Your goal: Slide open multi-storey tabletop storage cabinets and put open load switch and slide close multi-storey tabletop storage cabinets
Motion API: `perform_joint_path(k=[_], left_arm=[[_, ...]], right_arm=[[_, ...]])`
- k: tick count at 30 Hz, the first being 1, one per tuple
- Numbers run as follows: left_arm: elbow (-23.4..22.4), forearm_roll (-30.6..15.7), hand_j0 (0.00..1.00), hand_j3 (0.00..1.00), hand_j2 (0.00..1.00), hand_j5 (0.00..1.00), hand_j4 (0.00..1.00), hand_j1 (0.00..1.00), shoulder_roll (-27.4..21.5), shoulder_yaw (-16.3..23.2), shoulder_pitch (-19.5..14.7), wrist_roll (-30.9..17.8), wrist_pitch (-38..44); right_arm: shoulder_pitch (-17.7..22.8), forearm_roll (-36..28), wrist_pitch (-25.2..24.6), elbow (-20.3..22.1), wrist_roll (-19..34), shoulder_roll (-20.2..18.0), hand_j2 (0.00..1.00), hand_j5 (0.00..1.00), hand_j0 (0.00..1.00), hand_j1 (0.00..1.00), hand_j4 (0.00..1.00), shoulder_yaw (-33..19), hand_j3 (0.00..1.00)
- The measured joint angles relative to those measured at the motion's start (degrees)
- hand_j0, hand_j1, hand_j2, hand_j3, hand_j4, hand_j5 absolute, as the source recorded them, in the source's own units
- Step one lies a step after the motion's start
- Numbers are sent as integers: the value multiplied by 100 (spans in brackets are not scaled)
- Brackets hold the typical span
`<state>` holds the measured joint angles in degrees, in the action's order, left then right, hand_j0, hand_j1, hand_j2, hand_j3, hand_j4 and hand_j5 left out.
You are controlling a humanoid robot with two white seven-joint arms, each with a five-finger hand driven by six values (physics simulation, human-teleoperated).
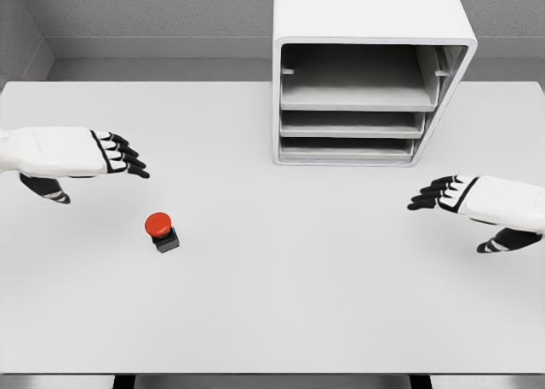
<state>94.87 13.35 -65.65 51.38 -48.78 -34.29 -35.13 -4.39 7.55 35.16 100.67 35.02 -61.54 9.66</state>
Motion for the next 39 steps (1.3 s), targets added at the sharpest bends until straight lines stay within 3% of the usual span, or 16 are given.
perform_joint_path(k=[3,9,12,17,21,24,33,39], left_arm=[[14,5,100,100,100,100,100,100,23,2,9,-3,0],[238,9,100,100,100,100,100,100,222,93,26,-59,0],[385,8,100,100,100,100,100,100,251,195,44,-67,0],[514,3,100,100,100,100,100,100,288,257,105,-72,-1],[538,12,100,100,100,100,100,100,408,293,158,-72,0],[544,17,100,100,100,100,100,100,469,354,158,-72,0],[573,20,100,100,100,100,100,100,650,477,185,-72,0],[576,21,100,100,100,100,100,100,693,585,185,-72,0]], right_arm=[[-44,-4,0,-1,0,20,100,100,100,100,100,23,100],[-1081,-17,-6,-10,-1,313,100,100,100,100,100,39,100],[-1731,-24,-9,-21,-2,514,100,100,100,100,100,307,100],[-2074,-23,-1,-53,0,763,100,100,100,100,100,646,100],[-2698,-6,-5,-149,-1,937,100,100,100,100,100,1041,100],[-2821,16,-1,-337,0,1091,100,100,100,100,100,1262,100],[-3885,-2,-143,-1353,1,1680,100,100,100,100,100,2261,100],[-3973,162,-399,-1779,1,1935,100,100,100,100,100,2693,100]])
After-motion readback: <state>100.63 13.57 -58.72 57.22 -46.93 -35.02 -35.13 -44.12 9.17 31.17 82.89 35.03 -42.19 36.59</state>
